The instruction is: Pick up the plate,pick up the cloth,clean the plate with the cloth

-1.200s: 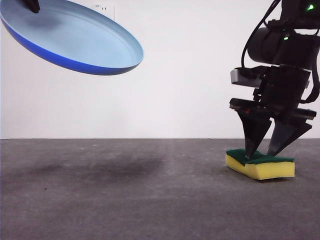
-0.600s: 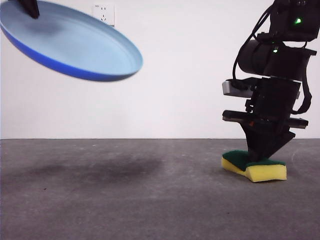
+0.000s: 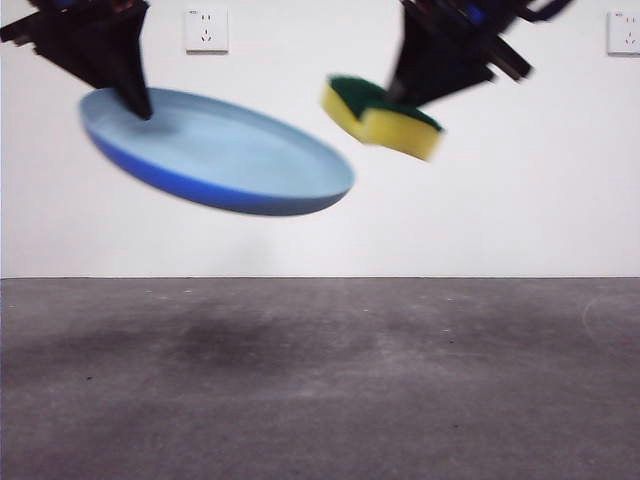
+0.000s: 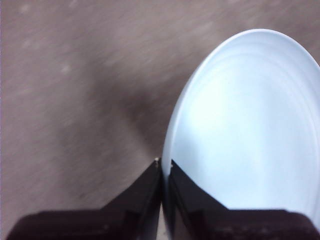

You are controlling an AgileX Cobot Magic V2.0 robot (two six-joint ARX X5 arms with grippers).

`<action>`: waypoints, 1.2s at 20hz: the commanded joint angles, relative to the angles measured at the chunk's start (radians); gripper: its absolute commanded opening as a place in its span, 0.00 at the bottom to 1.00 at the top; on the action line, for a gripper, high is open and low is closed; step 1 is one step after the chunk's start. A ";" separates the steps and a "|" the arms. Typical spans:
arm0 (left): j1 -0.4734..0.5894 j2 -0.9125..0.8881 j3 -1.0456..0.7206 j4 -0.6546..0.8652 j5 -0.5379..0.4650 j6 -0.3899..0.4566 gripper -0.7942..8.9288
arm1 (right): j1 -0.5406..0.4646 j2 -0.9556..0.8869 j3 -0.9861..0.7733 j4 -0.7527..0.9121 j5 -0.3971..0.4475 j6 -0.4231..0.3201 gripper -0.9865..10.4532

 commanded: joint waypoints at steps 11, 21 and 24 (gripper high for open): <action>-0.161 -0.002 -0.005 0.086 0.007 -0.078 0.07 | 0.290 0.171 -0.006 0.072 0.049 0.055 0.07; -0.163 -0.002 -0.005 -0.018 0.012 -0.065 0.07 | 0.282 0.112 -0.006 -0.113 0.753 -0.007 0.07; -0.174 -0.002 -0.005 -0.021 0.015 -0.066 0.07 | 0.251 0.100 -0.006 0.042 0.652 -0.008 0.07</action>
